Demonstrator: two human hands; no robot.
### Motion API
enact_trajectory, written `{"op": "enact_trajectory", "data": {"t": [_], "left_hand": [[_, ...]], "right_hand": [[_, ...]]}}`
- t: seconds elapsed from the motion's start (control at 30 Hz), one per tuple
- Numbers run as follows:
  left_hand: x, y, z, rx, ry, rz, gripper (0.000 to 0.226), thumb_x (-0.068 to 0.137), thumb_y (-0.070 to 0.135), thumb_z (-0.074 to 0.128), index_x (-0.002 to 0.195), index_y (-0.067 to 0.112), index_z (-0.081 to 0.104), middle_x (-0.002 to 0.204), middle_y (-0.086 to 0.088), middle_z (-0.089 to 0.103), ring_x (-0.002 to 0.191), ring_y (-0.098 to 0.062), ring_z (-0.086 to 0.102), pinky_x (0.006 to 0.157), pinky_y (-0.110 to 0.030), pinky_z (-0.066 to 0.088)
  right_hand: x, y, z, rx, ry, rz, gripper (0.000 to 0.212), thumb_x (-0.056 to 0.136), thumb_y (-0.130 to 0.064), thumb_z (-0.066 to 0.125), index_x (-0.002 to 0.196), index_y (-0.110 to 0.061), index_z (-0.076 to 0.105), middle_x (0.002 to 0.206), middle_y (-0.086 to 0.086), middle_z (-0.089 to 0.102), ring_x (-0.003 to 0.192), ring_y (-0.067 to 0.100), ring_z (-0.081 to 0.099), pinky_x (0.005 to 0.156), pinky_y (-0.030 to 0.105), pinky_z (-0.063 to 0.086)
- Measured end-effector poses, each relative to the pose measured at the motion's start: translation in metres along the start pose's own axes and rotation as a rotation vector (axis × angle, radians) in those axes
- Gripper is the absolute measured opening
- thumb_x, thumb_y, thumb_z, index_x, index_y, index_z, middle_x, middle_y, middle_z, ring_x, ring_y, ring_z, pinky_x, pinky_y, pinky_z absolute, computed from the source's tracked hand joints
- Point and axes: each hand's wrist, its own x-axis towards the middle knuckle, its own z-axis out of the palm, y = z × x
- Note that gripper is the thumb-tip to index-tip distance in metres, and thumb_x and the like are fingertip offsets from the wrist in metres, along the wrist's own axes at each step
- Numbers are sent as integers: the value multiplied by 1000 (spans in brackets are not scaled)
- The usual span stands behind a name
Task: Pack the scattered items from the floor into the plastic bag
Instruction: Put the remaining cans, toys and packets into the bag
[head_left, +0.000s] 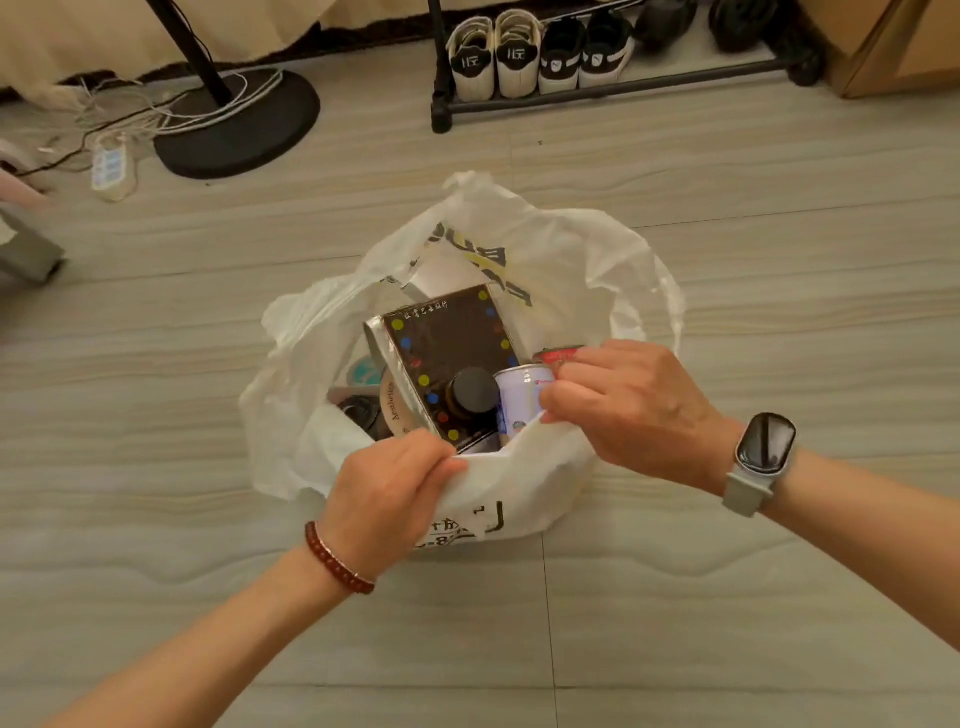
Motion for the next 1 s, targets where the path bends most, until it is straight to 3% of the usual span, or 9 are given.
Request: {"op": "enact_trajectory", "data": {"t": [0.1,0.2,0.37,0.53,0.6,0.67,0.77,0.87,1.0], "left_hand": [[-12,4,-8,-62,-16,16,30,97,33,30,80,17,49,59,-1,58,56,-6,45,51,-15,38],[-13,3,-3,-41,-105,27,31,97,36,29,79,20,50,58,3,59,50,-5,50,50,-12,39],[-5,2,-12,-38,24,53,34,97,32,32,77,16,55,57,0,60,53,-6,48,53,-12,38],[1,6,0,60,-142,-62,28,89,32,43,75,17,62,64,6,60,54,-7,53,51,-15,41],[13,15,3,43,-196,-112,26,88,33,42,86,18,63,75,5,63,64,-9,58,54,-20,47],[27,22,6,65,-259,-164,31,87,35,38,97,17,62,86,0,65,74,-15,61,60,-28,53],[46,33,2,192,-324,-261,41,85,36,33,106,14,61,99,-5,66,91,-24,63,77,-38,53],[66,59,-19,334,-421,-328,41,87,32,35,118,15,55,119,-7,61,117,-27,53,99,-46,40],[98,129,-60,342,-817,-601,49,93,30,37,140,19,26,150,-6,25,140,-28,16,113,-51,14]], "right_hand": [[-4,-9,-6,35,26,-31,27,95,-20,41,71,-15,53,53,2,52,49,21,46,53,25,29],[-15,-14,-3,65,-33,-47,23,96,-22,34,74,-17,42,53,1,50,47,20,45,45,28,36],[-8,-12,-18,54,18,-45,42,97,-25,35,63,-12,56,51,1,49,46,19,42,45,27,34],[-24,-13,-4,73,-127,13,40,94,-28,37,59,-13,48,52,1,51,47,21,45,44,27,36],[-25,-14,-1,94,-178,93,36,91,-29,40,62,-13,54,58,1,56,55,21,51,50,30,43],[-26,-15,-1,90,-195,214,30,88,-31,43,75,-14,63,77,2,65,79,21,58,75,36,45],[-22,-12,-14,102,-298,470,34,87,-34,37,104,-17,62,110,4,64,115,20,45,106,46,25],[-17,-11,-50,170,-499,737,51,86,-36,24,125,-17,51,135,10,51,131,27,38,112,51,19],[-19,-19,-142,240,-792,1018,51,92,-33,20,141,-20,28,152,7,24,141,23,19,115,48,8]]}}
